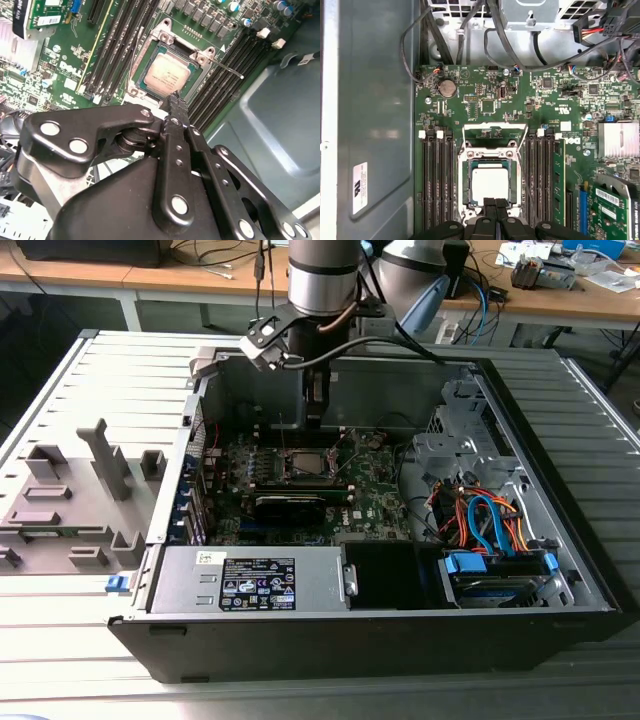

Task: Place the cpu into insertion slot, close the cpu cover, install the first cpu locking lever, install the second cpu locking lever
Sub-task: 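Place the cpu into insertion slot, then close the cpu cover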

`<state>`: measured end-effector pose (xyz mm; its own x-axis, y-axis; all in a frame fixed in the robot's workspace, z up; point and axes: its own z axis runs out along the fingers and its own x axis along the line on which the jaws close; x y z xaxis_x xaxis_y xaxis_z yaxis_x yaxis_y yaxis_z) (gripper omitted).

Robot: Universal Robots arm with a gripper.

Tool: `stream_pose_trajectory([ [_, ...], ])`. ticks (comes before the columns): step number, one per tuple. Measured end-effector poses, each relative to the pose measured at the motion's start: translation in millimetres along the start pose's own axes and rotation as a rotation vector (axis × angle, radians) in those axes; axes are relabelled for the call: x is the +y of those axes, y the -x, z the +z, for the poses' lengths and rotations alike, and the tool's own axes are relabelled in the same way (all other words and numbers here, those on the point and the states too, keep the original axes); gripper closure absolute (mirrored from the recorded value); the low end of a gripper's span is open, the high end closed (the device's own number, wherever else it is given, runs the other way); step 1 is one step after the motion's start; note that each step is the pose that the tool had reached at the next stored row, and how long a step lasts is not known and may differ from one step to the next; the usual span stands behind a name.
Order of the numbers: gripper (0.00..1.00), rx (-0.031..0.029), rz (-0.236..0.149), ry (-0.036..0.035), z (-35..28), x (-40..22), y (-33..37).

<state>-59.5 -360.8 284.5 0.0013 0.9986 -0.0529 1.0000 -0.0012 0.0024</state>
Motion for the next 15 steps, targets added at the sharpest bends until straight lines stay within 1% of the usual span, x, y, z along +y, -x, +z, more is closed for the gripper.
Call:
stream_pose_trajectory([
  [1, 0.89, -0.0001, 0.0, 0.0, -3.5, 0.0, 0.2],
  [8, 0.89, 0.0002, 0.0, 0.0, -3.8, 0.0, 0.3],
  [15, 0.89, 0.0002, 0.0, 0.0, -3.5, 0.5, 4.6],
])
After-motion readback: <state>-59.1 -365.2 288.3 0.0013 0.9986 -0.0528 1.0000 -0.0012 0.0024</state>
